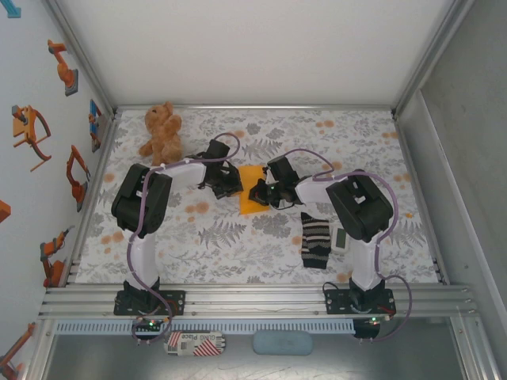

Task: Fold a paper plane with a square sheet of paper (pick it up from the middle)
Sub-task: Fold the second fold of the triangle at the center of the table.

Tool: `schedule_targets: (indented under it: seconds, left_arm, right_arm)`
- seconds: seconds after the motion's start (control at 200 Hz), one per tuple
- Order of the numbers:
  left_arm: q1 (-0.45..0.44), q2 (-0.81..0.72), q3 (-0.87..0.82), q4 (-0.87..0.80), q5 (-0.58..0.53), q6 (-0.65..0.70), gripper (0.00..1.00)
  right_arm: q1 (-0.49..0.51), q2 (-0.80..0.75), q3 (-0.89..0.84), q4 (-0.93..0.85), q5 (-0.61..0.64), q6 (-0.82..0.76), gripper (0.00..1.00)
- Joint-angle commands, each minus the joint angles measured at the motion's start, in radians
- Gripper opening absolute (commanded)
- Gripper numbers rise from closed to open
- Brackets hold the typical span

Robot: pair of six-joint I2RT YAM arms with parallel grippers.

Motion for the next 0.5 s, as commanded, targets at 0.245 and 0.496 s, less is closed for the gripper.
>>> schedule_targets:
  seconds: [0.245, 0.496]
  left_arm:
    - [0.007, -0.018, 0.062, -0.059, 0.014, 0.025, 0.11]
    - [-0.016, -0.196, -0.133, 0.108, 0.065, -0.114, 0.14]
  right_arm:
    - [-0.015, 0.049, -0.084, 0.008, 0.059, 0.022, 0.00]
    - [-0.018, 0.046, -0.109, 0.022, 0.076, 0.043, 0.00]
